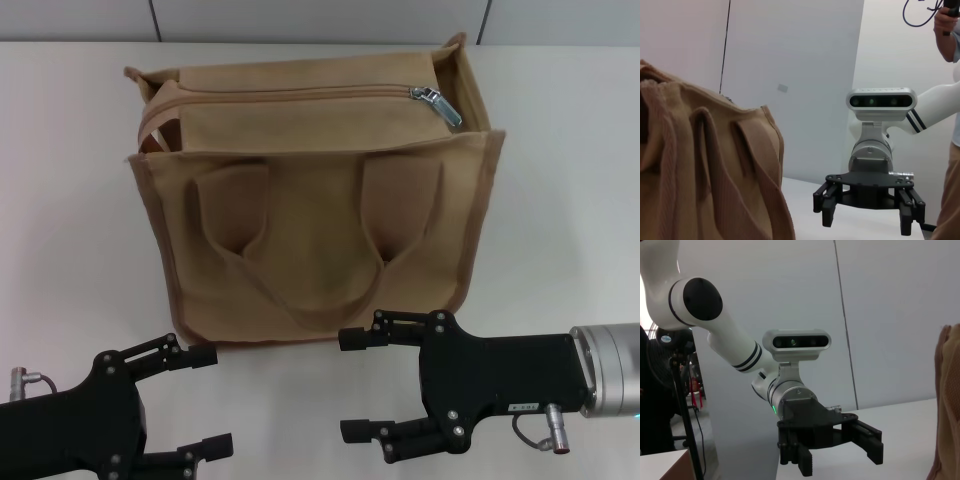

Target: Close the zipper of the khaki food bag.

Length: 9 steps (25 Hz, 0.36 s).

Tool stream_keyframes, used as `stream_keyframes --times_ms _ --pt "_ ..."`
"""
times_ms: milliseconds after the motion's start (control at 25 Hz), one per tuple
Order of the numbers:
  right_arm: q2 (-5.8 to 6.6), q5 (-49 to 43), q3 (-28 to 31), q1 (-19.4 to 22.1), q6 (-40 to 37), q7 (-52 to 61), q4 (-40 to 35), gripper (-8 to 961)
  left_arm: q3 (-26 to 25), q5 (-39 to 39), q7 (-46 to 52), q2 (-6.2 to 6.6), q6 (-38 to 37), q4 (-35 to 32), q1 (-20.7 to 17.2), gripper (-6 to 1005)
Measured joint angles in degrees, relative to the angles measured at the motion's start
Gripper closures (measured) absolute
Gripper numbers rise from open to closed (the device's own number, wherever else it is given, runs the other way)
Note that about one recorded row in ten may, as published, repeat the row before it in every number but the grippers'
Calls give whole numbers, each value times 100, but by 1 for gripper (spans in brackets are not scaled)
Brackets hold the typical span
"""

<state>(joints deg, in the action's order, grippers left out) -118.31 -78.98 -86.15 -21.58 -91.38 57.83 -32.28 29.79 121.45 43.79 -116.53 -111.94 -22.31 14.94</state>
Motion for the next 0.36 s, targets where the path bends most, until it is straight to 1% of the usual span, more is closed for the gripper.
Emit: stream_keyframes --times_ms 240,360 --pt "-1 -7 1 -45 4 17 -5 142 9 8 1 -15 45 -2 0 163" --pt "-8 -9 -28 -43 5 -1 -10 142 94 13 1 -28 154 -2 10 163"
